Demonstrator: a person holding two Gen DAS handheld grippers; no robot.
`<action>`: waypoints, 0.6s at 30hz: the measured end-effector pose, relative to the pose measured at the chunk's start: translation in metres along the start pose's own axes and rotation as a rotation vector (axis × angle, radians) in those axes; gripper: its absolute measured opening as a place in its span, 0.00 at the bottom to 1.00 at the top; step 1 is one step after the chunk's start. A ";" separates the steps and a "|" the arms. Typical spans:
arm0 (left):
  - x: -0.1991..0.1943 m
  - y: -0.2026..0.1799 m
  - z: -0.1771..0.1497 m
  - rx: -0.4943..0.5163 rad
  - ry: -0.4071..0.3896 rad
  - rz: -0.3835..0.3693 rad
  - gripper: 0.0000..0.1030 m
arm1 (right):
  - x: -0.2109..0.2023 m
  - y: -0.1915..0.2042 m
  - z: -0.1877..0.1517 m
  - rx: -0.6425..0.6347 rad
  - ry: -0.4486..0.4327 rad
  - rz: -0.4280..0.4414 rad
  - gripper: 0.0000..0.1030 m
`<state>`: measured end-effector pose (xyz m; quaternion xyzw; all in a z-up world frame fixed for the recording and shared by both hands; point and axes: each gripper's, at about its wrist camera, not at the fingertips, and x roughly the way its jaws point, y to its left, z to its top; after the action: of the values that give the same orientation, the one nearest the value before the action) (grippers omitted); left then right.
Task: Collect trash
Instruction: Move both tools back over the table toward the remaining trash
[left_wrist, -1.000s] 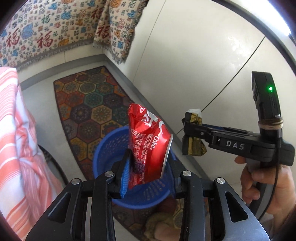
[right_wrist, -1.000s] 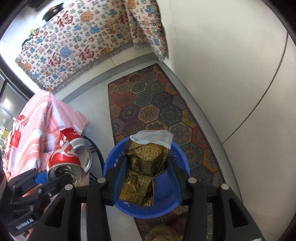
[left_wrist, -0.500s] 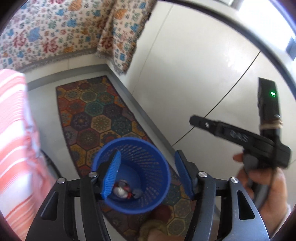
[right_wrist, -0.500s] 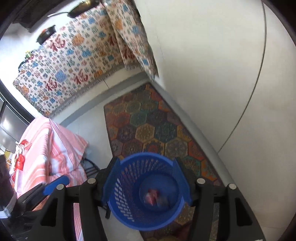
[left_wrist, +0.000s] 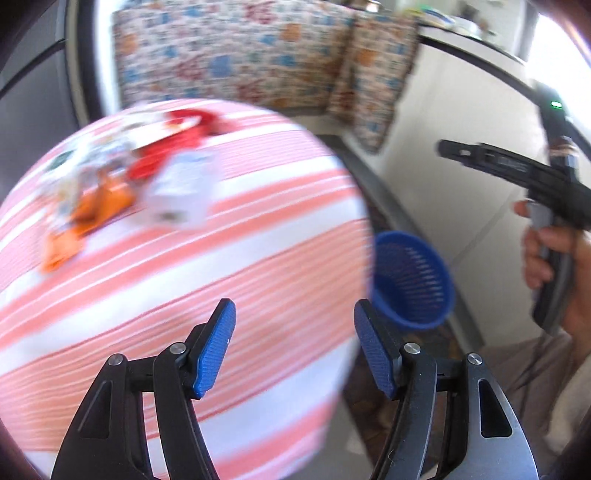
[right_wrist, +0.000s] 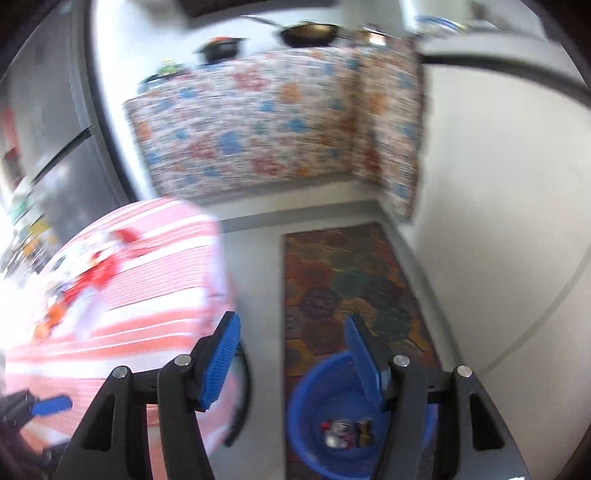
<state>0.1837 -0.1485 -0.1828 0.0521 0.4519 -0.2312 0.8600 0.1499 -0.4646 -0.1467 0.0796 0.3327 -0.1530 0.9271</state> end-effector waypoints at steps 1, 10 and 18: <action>-0.004 0.020 -0.005 -0.025 -0.004 0.045 0.66 | -0.001 0.022 -0.002 -0.026 -0.002 0.033 0.59; -0.003 0.127 -0.020 -0.173 -0.002 0.259 0.67 | 0.025 0.178 -0.048 -0.217 0.127 0.262 0.59; -0.001 0.150 -0.024 -0.197 -0.019 0.291 0.78 | 0.050 0.219 -0.054 -0.206 0.157 0.262 0.62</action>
<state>0.2314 -0.0079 -0.2137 0.0302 0.4520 -0.0595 0.8895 0.2285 -0.2566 -0.2100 0.0386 0.4047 0.0104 0.9136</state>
